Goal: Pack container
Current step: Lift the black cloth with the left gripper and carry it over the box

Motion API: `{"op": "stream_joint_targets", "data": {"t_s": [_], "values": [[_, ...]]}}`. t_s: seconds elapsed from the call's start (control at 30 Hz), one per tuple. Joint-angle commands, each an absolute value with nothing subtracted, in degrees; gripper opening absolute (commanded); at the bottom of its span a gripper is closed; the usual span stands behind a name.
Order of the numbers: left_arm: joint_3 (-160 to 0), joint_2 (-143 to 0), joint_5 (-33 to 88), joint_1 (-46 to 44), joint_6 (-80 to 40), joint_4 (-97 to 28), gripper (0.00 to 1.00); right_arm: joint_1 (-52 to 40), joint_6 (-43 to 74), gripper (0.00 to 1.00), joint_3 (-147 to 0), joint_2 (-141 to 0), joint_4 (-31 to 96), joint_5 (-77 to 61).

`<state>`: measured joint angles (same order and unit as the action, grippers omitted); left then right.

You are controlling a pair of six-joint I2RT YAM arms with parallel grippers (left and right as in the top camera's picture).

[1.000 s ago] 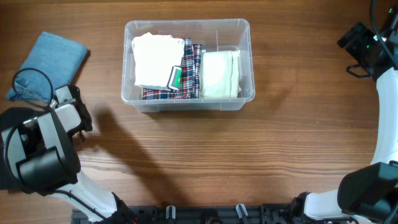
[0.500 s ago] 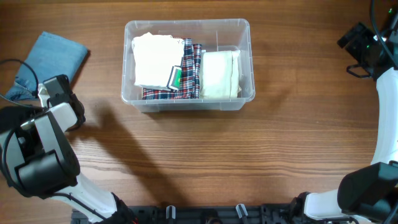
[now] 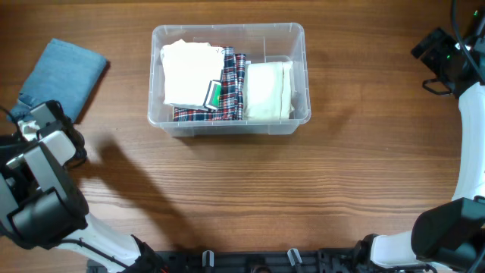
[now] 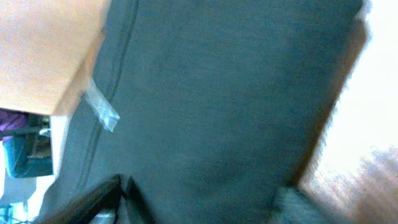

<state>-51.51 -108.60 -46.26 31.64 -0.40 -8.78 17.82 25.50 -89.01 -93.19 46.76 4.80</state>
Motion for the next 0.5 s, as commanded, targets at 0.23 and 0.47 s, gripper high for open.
{"op": "stream_joint_targets", "data": {"t_s": [0.23, 0.47], "values": [[-47.5, -114.0, -38.5, 31.7, 0.6, -10.3, 0.04, 17.8, 25.5, 1.00, -88.8, -93.5, 46.8, 5.6], [-69.5, -110.5, -29.0, 20.1, -11.5, -40.1, 0.04, 17.8, 25.5, 1.00, -88.8, -93.5, 46.8, 5.6]]}}
